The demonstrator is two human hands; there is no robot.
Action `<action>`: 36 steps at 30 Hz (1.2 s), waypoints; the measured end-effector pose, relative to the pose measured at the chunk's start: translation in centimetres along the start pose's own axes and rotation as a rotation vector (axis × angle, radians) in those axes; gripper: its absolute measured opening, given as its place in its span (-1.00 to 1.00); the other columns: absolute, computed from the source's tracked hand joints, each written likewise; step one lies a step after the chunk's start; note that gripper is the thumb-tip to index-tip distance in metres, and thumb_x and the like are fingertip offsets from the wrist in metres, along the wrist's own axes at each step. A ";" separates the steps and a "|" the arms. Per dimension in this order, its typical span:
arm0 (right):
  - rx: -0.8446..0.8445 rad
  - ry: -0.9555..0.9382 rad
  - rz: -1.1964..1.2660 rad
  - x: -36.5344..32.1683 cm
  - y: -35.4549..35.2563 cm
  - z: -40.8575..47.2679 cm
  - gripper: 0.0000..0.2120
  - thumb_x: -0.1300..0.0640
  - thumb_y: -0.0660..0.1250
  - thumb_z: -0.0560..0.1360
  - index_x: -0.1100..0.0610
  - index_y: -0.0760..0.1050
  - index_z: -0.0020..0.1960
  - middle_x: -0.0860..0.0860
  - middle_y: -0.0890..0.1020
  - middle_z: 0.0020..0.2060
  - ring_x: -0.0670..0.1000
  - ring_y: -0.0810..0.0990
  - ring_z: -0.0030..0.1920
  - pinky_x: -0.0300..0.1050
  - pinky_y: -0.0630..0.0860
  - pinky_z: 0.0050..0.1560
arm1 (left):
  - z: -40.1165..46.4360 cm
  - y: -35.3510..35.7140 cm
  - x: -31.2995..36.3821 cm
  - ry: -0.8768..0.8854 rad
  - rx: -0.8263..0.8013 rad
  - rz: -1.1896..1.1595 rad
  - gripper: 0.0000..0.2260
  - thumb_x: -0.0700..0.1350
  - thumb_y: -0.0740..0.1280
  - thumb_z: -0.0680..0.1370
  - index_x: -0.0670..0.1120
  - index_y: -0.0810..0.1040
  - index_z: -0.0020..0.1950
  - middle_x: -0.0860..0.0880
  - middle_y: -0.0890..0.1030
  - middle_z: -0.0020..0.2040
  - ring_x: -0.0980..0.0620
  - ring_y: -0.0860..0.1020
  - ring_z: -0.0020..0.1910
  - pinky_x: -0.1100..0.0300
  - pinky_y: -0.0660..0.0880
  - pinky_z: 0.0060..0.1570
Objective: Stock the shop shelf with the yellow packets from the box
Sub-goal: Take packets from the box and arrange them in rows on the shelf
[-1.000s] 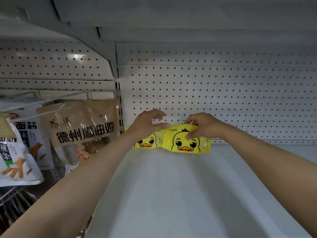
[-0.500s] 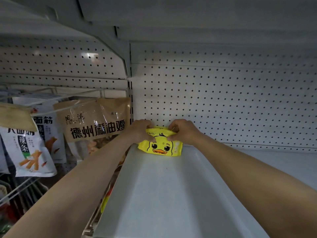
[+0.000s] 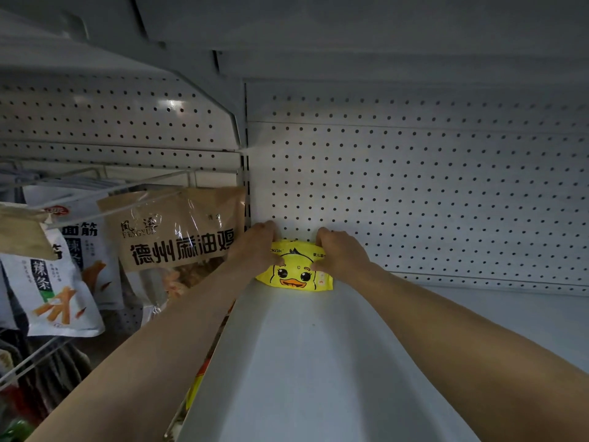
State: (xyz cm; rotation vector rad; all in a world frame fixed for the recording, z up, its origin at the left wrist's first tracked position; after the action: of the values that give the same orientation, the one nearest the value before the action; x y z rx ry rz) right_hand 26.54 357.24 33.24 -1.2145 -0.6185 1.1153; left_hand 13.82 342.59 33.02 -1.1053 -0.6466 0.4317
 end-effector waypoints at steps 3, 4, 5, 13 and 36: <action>0.087 -0.041 -0.161 -0.6 0.2 -0.6 -0.52 -0.07 0.48 0.44 0.16 0.39 0.20 0.09 0.56 0.06 0.14 0.57 0.08 -0.08 0.41 -0.15 | -0.6 -0.3 0.9 0.001 0.088 0.223 -0.41 0.15 0.51 0.37 -0.09 0.37 0.24 -0.07 0.41 0.18 -0.11 0.40 0.23 0.00 0.47 0.04; 0.114 -0.048 -0.205 -0.8 0.2 -1.0 -0.49 -0.09 0.46 0.45 0.16 0.38 0.23 0.09 0.56 0.09 0.13 0.57 0.10 -0.06 0.43 -0.14 | -0.8 -0.3 1.2 -0.003 0.103 0.265 -0.37 0.15 0.51 0.37 -0.10 0.36 0.28 -0.09 0.39 0.22 -0.13 0.37 0.27 -0.01 0.49 0.06; 0.133 -0.047 -0.240 -1.0 0.2 -1.3 -0.46 -0.11 0.46 0.46 0.16 0.37 0.26 0.09 0.55 0.12 0.12 0.55 0.13 -0.05 0.46 -0.12 | -1.1 -0.4 1.5 -0.008 0.106 0.292 -0.35 0.15 0.51 0.37 -0.11 0.35 0.31 -0.10 0.38 0.24 -0.14 0.35 0.29 -0.02 0.50 0.06; 0.113 -0.114 -0.191 -1.3 -3.7 -4.7 -0.50 -0.03 0.42 0.49 0.15 0.36 0.32 0.10 0.51 0.20 0.13 0.45 0.25 0.01 0.50 -0.05 | -6.2 -2.9 5.0 -0.027 0.017 0.192 -0.41 -0.03 0.54 0.38 -0.08 0.36 0.31 -0.09 0.39 0.23 -0.13 0.42 0.23 -0.05 0.53 0.00; -0.067 -0.762 0.274 -13.2 -10.9 -31.6 -0.54 -0.05 0.29 0.60 0.10 0.37 0.43 0.08 0.39 0.41 0.08 0.30 0.41 -0.17 0.18 0.27 | -45.7 -13.8 11.5 -0.552 0.249 0.352 -0.49 0.12 0.37 0.52 -0.05 0.37 0.39 -0.14 0.42 0.28 -0.21 0.42 0.28 -0.13 0.49 0.16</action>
State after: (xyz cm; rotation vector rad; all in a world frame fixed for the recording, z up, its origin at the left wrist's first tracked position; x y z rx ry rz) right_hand 52.46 332.65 36.70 -0.9214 -1.0861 1.8238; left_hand 53.04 313.18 35.14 -0.8593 -0.8517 1.1153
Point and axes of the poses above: each hand's wrist, its own z-axis towards the middle knuckle, its own y-axis out of the palm, x = y × z, the point moved 1 cm from there along z, towards the middle knuckle
